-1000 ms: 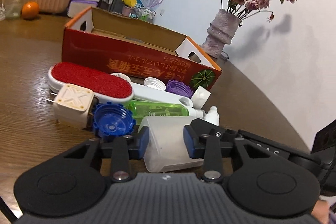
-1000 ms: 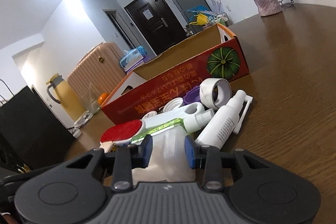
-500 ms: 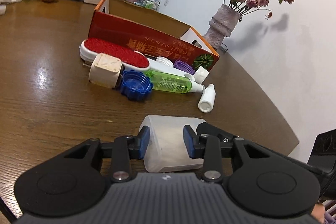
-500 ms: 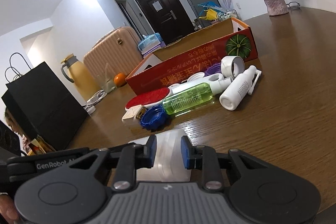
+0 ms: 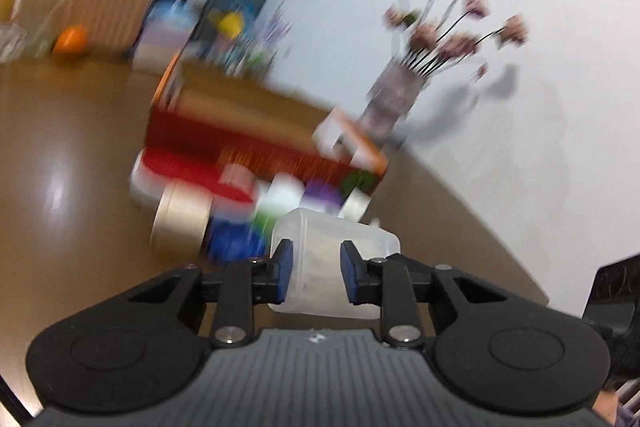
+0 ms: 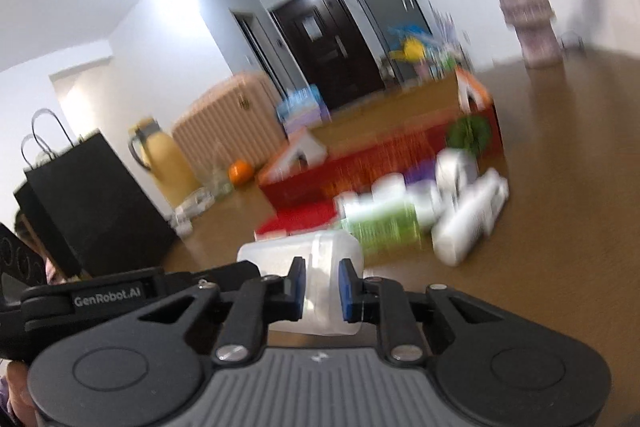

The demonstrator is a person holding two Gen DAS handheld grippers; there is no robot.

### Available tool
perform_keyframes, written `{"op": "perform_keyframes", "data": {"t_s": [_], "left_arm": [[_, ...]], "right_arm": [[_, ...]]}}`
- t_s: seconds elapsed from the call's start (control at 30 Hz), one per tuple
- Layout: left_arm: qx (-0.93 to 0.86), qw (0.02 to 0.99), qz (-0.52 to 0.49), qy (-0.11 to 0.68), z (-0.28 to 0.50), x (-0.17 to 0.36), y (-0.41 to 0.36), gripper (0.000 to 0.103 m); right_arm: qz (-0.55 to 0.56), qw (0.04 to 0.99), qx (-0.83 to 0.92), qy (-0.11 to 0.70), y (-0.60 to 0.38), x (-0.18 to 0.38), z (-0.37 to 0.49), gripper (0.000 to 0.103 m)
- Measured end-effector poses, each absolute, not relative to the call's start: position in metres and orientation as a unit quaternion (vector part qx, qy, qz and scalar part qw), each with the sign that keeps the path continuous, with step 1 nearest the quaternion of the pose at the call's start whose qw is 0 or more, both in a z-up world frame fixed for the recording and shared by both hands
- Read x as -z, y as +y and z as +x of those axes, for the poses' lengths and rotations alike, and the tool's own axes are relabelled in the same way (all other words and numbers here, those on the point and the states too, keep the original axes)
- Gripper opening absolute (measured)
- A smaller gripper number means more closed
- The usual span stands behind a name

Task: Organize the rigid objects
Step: 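Carry the white container into the cardboard box and open the left gripper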

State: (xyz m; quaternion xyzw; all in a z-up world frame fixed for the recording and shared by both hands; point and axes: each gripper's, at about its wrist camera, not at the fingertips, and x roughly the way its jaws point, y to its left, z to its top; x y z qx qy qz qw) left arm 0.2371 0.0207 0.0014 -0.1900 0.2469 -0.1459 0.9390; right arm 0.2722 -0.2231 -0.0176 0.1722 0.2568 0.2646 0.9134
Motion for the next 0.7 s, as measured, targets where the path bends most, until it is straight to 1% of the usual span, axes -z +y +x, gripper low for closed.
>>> {"op": "perform_keyframes", "data": {"t_s": [0.1, 0.2, 0.4, 0.5, 0.63, 0.7], "left_arm": [[0.156, 0.945, -0.189, 0.217, 0.271, -0.024, 0.025, 0.026], [0.158, 0.949, -0.178, 0.207, 0.327, -0.046, 0.031, 0.026], [0.144, 0.935, -0.221, 0.235, 0.455, -0.068, 0.054, 0.026], [0.128, 0.934, -0.219, 0.251, 0.513, -0.059, 0.060, 0.026], [0.110, 0.916, -0.222, 0.315, 0.584, -0.019, 0.066, 0.026], [0.095, 0.911, -0.215, 0.339, 0.609, -0.002, 0.064, 0.026]], "right_arm": [[0.161, 0.921, -0.271, 0.227, -0.220, -0.011, 0.313, 0.017], [0.161, 0.921, -0.276, 0.221, -0.216, -0.033, 0.369, 0.017], [0.164, 0.912, -0.281, 0.249, -0.201, -0.056, 0.506, 0.017], [0.167, 0.903, -0.281, 0.281, -0.190, -0.048, 0.571, 0.017], [0.185, 0.876, -0.252, 0.368, -0.182, -0.009, 0.651, 0.017], [0.184, 0.869, -0.240, 0.392, -0.177, 0.011, 0.673, 0.017]]}}
